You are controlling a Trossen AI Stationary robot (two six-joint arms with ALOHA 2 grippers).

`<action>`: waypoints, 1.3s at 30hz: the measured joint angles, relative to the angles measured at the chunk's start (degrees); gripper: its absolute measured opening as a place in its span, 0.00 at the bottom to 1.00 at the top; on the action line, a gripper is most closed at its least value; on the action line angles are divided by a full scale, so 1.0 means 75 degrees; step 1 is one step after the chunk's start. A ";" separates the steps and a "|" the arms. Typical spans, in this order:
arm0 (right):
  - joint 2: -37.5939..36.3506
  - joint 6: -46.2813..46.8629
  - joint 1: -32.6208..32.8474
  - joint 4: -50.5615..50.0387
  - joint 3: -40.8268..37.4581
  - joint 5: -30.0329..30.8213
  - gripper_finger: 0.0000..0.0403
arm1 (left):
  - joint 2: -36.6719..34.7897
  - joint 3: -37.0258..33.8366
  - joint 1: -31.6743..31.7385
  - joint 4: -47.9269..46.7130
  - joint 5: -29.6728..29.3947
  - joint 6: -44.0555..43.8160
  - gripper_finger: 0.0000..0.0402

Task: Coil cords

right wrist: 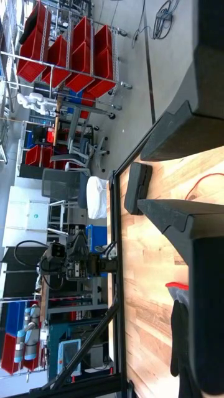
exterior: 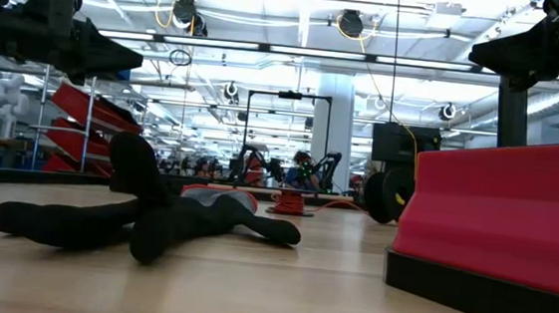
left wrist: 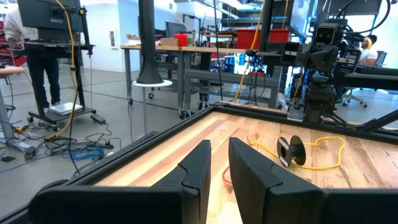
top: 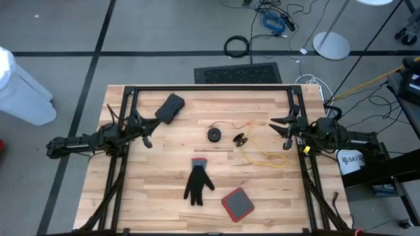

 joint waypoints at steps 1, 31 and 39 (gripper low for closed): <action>0.0003 -0.0003 0.0000 0.0000 0.0000 0.0000 0.24 | 0.0000 0.0000 0.0000 0.0000 0.0000 0.0003 0.16; 0.0049 0.0000 0.0000 0.0047 0.0008 0.0003 0.24 | 0.0023 0.0000 -0.0003 0.0006 0.0032 0.0003 0.16; 0.0049 0.0020 0.0000 0.0172 0.0006 0.0003 0.24 | 0.0024 0.0000 -0.0003 0.0003 0.0032 0.0003 0.16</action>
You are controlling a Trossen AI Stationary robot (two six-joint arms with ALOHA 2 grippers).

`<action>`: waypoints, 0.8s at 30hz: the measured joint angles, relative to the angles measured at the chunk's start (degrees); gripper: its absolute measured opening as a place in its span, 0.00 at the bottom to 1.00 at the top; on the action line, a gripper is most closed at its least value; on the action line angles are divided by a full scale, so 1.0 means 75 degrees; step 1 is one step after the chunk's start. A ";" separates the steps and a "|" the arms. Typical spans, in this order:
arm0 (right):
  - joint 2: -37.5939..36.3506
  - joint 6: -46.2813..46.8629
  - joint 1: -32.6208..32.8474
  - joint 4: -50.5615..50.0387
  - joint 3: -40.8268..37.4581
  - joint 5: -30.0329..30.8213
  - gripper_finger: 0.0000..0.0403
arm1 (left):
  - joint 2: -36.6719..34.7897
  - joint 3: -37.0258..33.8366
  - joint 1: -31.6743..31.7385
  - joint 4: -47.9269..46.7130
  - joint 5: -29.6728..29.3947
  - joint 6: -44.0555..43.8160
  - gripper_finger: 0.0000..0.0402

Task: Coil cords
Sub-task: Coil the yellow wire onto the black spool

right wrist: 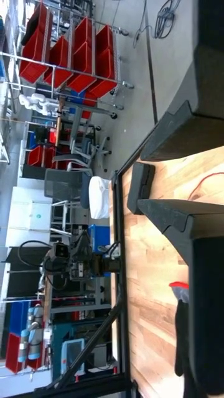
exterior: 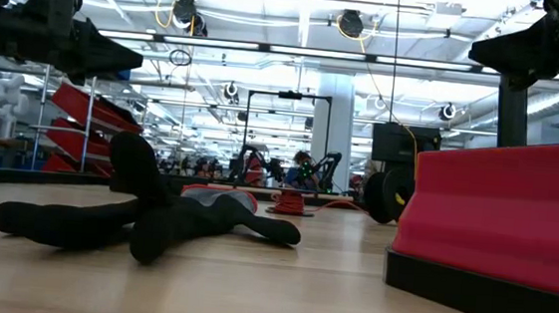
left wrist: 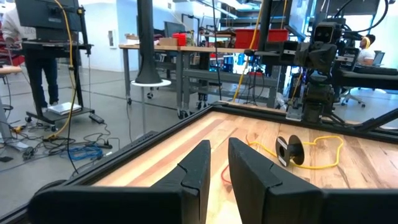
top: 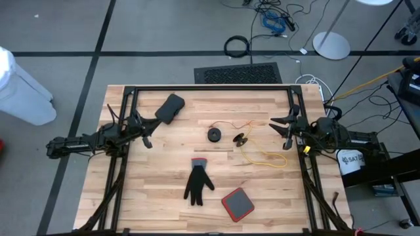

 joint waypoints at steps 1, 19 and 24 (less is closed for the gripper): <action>0.0000 0.0029 0.0000 0.0065 0.0000 0.0000 0.24 | 0.0002 0.0000 0.0003 0.0000 0.0000 0.0000 0.16; 0.5211 0.0408 0.0003 0.7056 0.2576 -0.2635 0.24 | 0.0002 0.0000 0.0000 0.0000 0.0000 -0.0002 0.16; 0.7222 0.0204 0.0000 0.0649 0.5490 -0.2592 0.24 | 0.0002 0.0000 0.0003 0.0000 0.0000 0.0000 0.16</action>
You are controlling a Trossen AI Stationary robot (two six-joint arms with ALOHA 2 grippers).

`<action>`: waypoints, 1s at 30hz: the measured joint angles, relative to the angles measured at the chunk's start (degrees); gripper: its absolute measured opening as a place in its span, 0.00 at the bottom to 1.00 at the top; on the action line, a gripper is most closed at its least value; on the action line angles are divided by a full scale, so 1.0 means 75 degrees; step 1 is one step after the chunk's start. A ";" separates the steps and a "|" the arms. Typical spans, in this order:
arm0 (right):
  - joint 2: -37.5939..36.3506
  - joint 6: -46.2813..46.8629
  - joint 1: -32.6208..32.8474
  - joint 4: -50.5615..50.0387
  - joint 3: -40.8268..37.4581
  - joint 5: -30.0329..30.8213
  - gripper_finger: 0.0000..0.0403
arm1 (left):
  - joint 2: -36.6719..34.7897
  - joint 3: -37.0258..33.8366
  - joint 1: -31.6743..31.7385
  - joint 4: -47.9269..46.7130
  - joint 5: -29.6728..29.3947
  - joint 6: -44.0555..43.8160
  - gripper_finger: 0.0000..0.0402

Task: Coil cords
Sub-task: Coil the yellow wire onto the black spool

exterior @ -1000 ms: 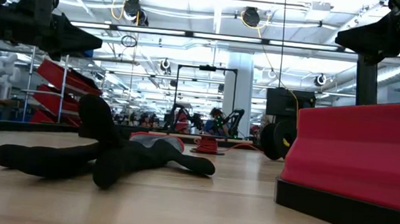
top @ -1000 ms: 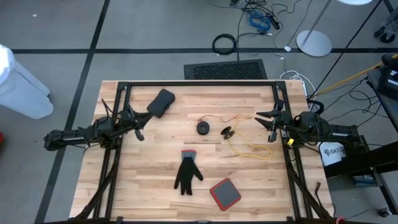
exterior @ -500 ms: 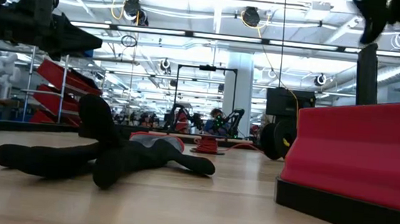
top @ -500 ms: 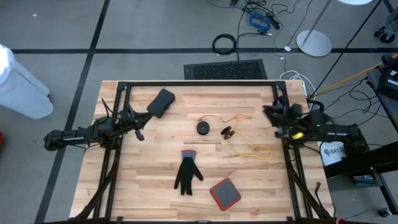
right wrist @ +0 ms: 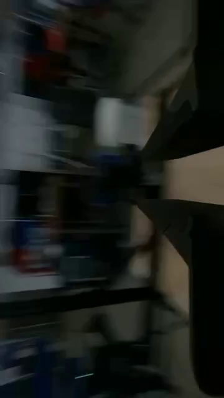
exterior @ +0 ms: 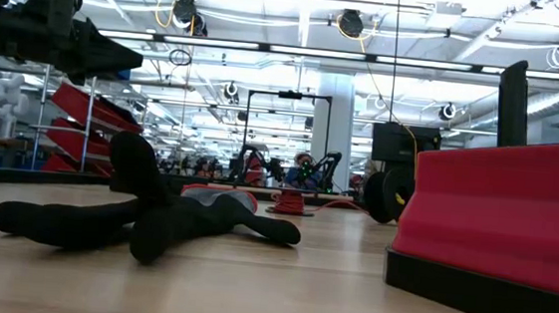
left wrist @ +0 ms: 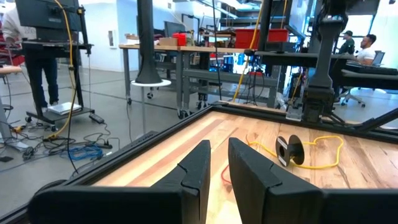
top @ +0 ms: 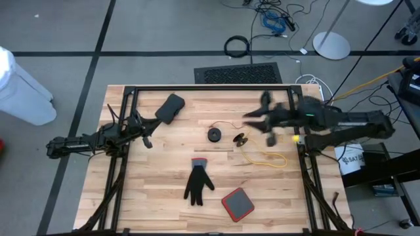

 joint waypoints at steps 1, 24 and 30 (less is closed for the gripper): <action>0.0350 -0.0039 -0.0001 -0.1065 0.0480 0.0004 0.24 | 0.0000 -0.0003 -0.0003 0.0000 0.0000 0.0000 0.16; 0.2242 -0.0244 0.0543 0.7378 -0.3326 0.0154 0.24 | 0.0003 0.0000 -0.0003 0.0000 -0.0003 -0.0001 0.16; 0.2162 -0.0748 0.0519 1.0600 -0.3134 0.0161 0.24 | 0.0003 -0.0002 -0.0003 0.0000 -0.0003 0.0000 0.16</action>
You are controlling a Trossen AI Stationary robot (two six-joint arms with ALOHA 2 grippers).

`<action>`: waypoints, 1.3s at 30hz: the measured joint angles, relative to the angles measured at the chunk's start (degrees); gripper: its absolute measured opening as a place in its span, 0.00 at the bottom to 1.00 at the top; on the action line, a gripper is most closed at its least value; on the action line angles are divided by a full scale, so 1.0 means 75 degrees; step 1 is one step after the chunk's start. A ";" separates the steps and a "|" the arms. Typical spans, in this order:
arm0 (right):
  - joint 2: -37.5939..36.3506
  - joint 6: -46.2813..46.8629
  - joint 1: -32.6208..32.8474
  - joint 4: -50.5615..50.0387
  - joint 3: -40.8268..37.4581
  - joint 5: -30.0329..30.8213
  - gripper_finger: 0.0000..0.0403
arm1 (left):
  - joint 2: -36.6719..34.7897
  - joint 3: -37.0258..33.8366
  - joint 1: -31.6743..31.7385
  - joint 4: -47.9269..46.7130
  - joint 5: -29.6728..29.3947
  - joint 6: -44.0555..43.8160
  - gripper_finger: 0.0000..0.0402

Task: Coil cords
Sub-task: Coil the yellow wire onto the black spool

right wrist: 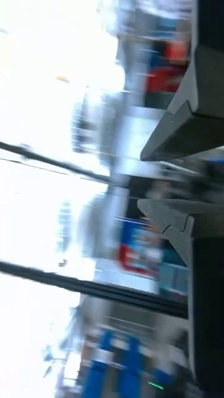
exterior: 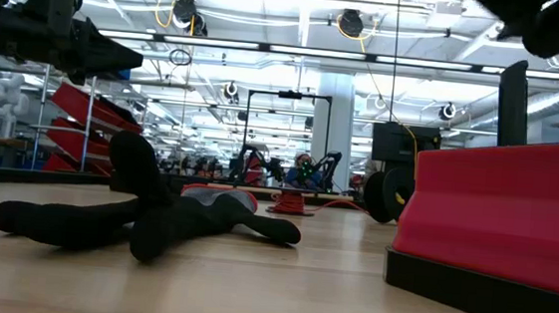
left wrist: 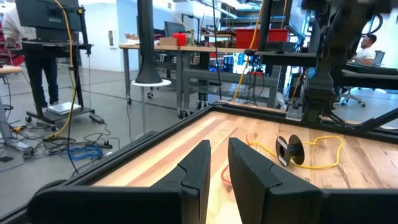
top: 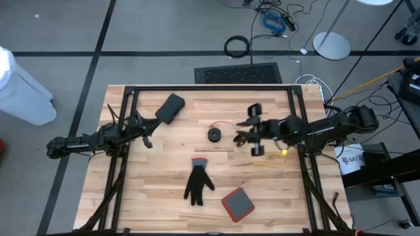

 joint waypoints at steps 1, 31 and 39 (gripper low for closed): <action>-0.0106 -0.0093 0.0000 0.0152 0.0115 0.0000 0.24 | 0.0000 0.0001 0.0000 0.0000 0.0000 -0.0003 0.16; -0.1862 0.2322 0.0085 -1.3143 0.1344 0.0884 0.24 | 0.0000 0.0000 0.0000 0.0000 0.0000 -0.0002 0.16; -0.0720 0.1492 -0.0044 -0.3946 -0.1192 0.0863 0.24 | 0.0000 0.0002 0.0000 0.0000 0.0000 0.0000 0.16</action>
